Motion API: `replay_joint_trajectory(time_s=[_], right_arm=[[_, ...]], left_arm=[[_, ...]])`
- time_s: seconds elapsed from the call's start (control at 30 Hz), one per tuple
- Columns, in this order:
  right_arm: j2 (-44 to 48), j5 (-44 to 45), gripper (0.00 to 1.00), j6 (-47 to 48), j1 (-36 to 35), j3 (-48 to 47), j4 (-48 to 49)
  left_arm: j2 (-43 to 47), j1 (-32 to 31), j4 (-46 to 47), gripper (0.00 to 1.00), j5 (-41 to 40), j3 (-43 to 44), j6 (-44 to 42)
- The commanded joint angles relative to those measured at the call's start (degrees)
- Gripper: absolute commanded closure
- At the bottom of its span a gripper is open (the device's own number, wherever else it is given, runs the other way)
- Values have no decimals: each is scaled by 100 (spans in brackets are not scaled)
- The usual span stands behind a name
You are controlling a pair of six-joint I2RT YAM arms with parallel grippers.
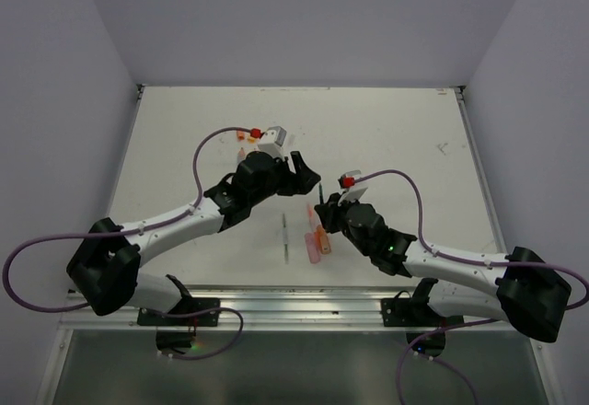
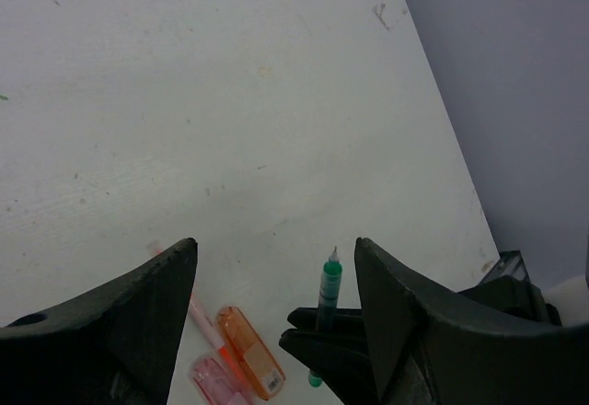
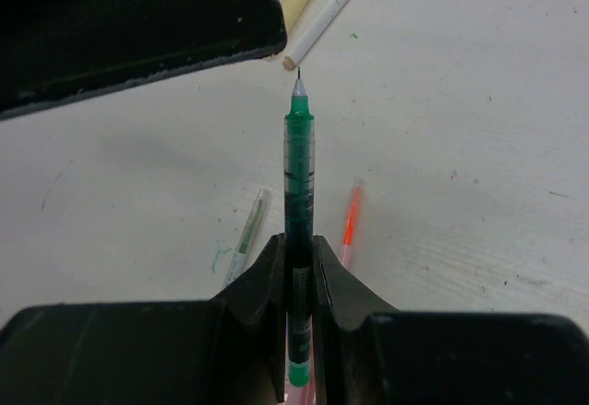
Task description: Open the pen caps
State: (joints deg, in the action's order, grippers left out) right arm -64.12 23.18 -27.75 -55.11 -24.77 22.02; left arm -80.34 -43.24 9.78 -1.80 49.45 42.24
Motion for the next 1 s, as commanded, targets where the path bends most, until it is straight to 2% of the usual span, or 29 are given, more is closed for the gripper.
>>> replay_joint_trajectory(time_s=[0.0, 0.17, 0.67, 0.87, 0.97], right_arm=[[13, 213, 100, -170, 18, -186, 48], [-66, 152, 100, -178, 9, -212, 30], [-101, 134, 100, -170, 18, -221, 92], [-101, 143, 100, -161, 18, -177, 153], [-127, 161, 99, -143, 9, -168, 180]], left_arm=[[282, -210, 516, 28, -250, -190, 320], [308, -421, 788, 33, -250, -366, 390], [-228, -729, 850, 50, -259, -349, 513], [-351, -791, 876, 66, -259, -305, 549], [-404, -817, 894, 82, -242, -296, 566]])
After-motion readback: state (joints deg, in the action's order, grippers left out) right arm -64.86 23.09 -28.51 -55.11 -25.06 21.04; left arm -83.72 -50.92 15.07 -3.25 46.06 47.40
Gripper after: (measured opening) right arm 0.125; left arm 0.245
